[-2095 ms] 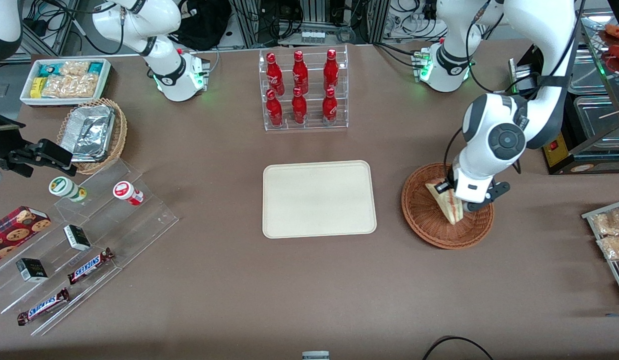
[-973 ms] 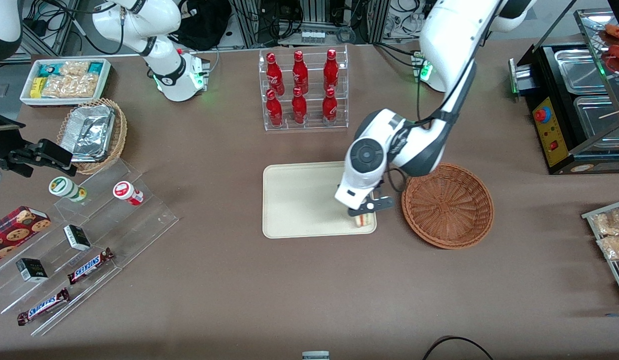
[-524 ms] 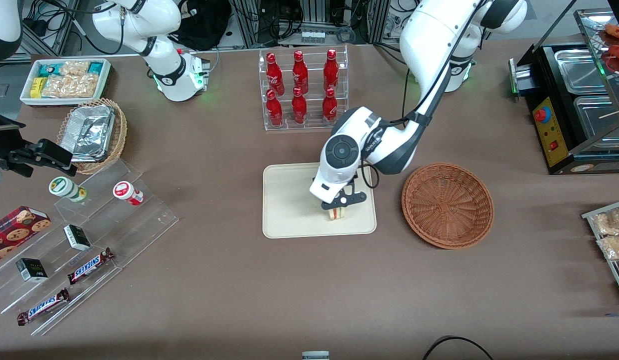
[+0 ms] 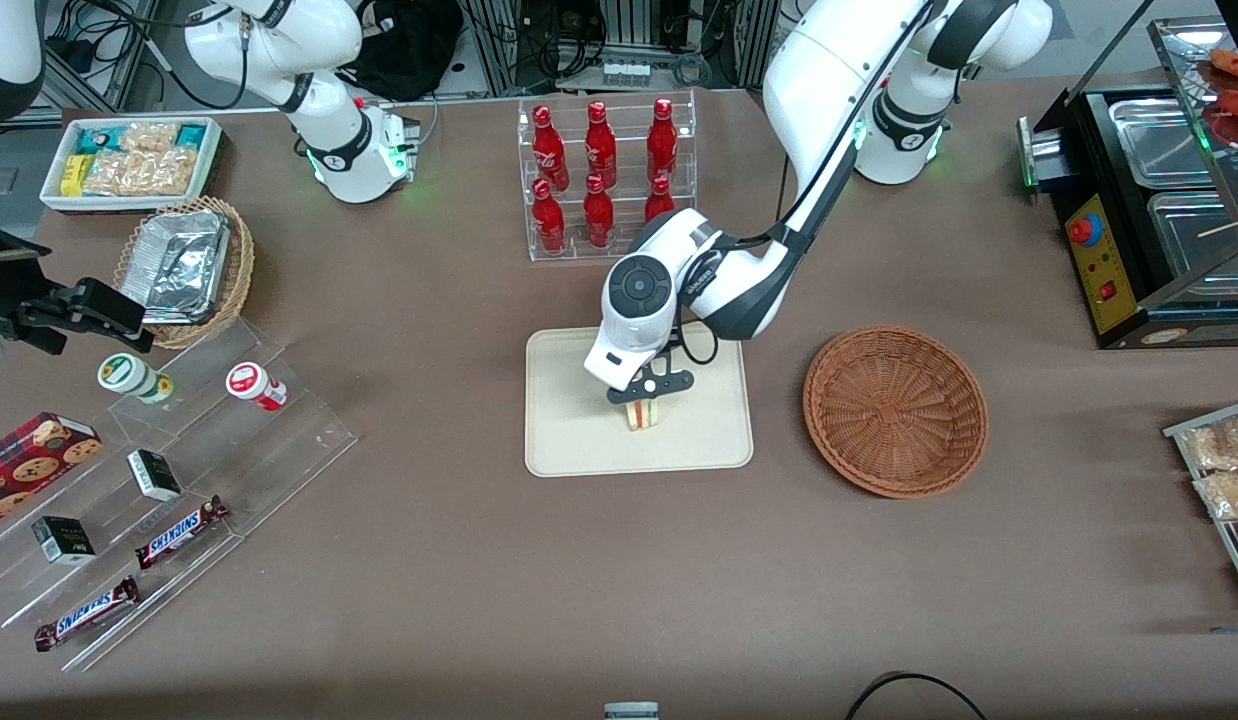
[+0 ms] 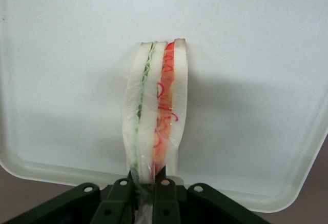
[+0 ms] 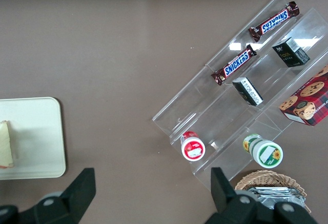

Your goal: Place sandwich from basket to tray

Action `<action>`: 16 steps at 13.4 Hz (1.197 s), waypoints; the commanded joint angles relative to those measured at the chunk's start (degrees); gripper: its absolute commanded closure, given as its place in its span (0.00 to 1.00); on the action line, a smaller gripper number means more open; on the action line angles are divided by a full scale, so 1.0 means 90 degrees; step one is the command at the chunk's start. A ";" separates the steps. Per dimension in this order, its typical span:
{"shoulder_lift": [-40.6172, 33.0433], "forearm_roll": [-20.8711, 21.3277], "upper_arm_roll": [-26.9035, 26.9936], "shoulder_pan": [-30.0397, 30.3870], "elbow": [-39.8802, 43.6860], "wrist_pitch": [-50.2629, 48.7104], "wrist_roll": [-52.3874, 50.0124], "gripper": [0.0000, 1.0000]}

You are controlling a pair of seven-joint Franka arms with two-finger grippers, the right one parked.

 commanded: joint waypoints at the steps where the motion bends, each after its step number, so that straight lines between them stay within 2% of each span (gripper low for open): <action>1: 0.0132 0.0267 0.0083 -0.0086 0.0271 -0.0029 -0.0299 0.96; 4: 0.0142 0.0395 0.0083 -0.0076 0.0271 -0.0019 -0.0359 0.94; 5: 0.0152 0.0395 0.0083 -0.0086 0.0271 -0.0019 -0.0388 0.87; 6: 0.0162 0.0414 0.0083 -0.0086 0.0271 -0.0010 -0.0407 0.46; 7: 0.0171 0.0444 0.0083 -0.0086 0.0252 0.0048 -0.0417 0.01; 11: -0.0130 0.0463 0.0083 -0.0086 0.0232 -0.0087 -0.0349 0.00; 16: -0.0852 0.0502 0.0190 0.0002 0.0232 -0.1110 0.0048 0.00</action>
